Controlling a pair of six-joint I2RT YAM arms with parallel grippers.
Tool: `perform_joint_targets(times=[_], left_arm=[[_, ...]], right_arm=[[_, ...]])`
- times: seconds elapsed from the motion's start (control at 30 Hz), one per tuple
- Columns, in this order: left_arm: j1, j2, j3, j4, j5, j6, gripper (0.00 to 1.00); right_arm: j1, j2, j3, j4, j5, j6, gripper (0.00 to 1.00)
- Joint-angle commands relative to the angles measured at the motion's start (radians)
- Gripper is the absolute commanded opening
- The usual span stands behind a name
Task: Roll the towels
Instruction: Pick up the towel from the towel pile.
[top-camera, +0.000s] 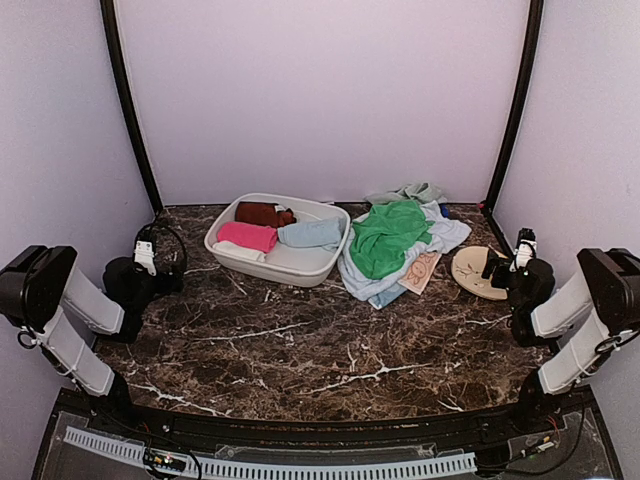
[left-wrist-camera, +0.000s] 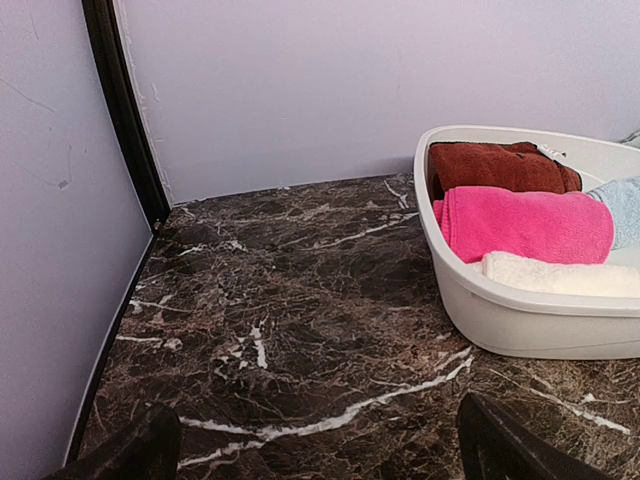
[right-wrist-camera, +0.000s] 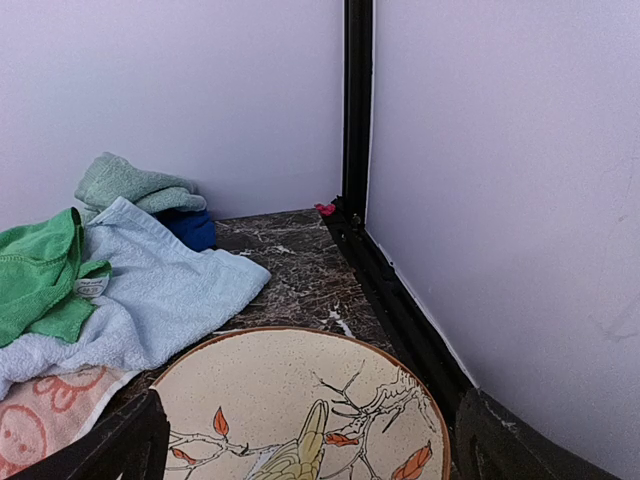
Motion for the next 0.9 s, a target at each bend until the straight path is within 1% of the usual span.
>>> perform_joint_targets(times=[0.0,0.03,0.07,0.1,0.13,0.17,0.2,0.23,0.27,0.33,0.4,0.43,0.47,0.57,0.6,0.67,0.77,0.87], left_arm=[[0.006,-0.004,0.011,0.027,-0.005,-0.010,0.99],[0.006,-0.002,0.012,0.025,-0.003,-0.009,0.99],[0.006,-0.003,0.012,0.024,-0.002,-0.008,0.99],[0.006,-0.004,0.013,0.023,0.000,-0.008,0.99],[0.006,-0.003,0.014,0.021,0.002,-0.008,0.99],[0.006,-0.004,0.013,0.022,0.002,-0.008,0.99],[0.006,-0.009,0.016,0.022,-0.001,-0.006,0.99],[0.008,-0.035,0.034,-0.041,-0.004,-0.008,0.99],[0.008,-0.081,0.085,-0.158,-0.005,-0.010,0.99],[0.008,-0.140,0.258,-0.538,0.009,0.014,0.99],[0.008,-0.135,0.449,-0.861,0.027,0.035,0.99],[0.009,-0.124,0.522,-0.979,0.044,0.056,0.98],[0.009,-0.119,0.580,-1.080,0.063,0.068,0.98],[0.009,-0.122,0.687,-1.274,0.127,0.095,0.96],[0.009,-0.125,0.707,-1.317,0.135,0.098,0.96],[0.010,-0.123,0.749,-1.403,0.152,0.109,0.96],[0.012,-0.120,0.789,-1.504,0.192,0.119,0.94],[0.014,-0.121,0.802,-1.559,0.214,0.126,0.93]], right_arm=[[-0.004,0.002,0.011,0.043,0.001,0.014,1.00],[-0.002,-0.008,0.016,0.042,0.027,0.023,1.00],[-0.003,-0.037,0.029,-0.001,0.086,0.046,1.00],[-0.003,-0.079,0.051,-0.078,0.149,0.073,1.00],[-0.003,-0.123,0.085,-0.230,0.210,0.093,1.00],[-0.003,-0.155,0.126,-0.341,0.234,0.094,1.00],[-0.004,-0.183,0.177,-0.441,0.227,0.060,1.00],[-0.003,-0.204,0.233,-0.549,0.203,0.016,1.00],[-0.003,-0.216,0.287,-0.637,0.195,0.023,1.00],[-0.006,-0.228,0.389,-0.787,0.274,0.173,1.00],[-0.012,-0.230,0.520,-1.028,0.354,0.357,1.00],[-0.018,-0.221,0.580,-1.113,0.356,0.403,1.00],[-0.021,-0.212,0.609,-1.142,0.311,0.409,1.00],[-0.021,-0.189,0.624,-1.063,-0.018,0.341,1.00],[-0.005,-0.180,0.638,-1.053,-0.071,0.342,1.00],[0.087,-0.142,0.689,-1.062,-0.073,0.290,1.00],[0.228,-0.031,0.845,-1.172,-0.004,0.252,0.99],[0.367,0.110,1.017,-1.289,0.043,0.228,0.96]])
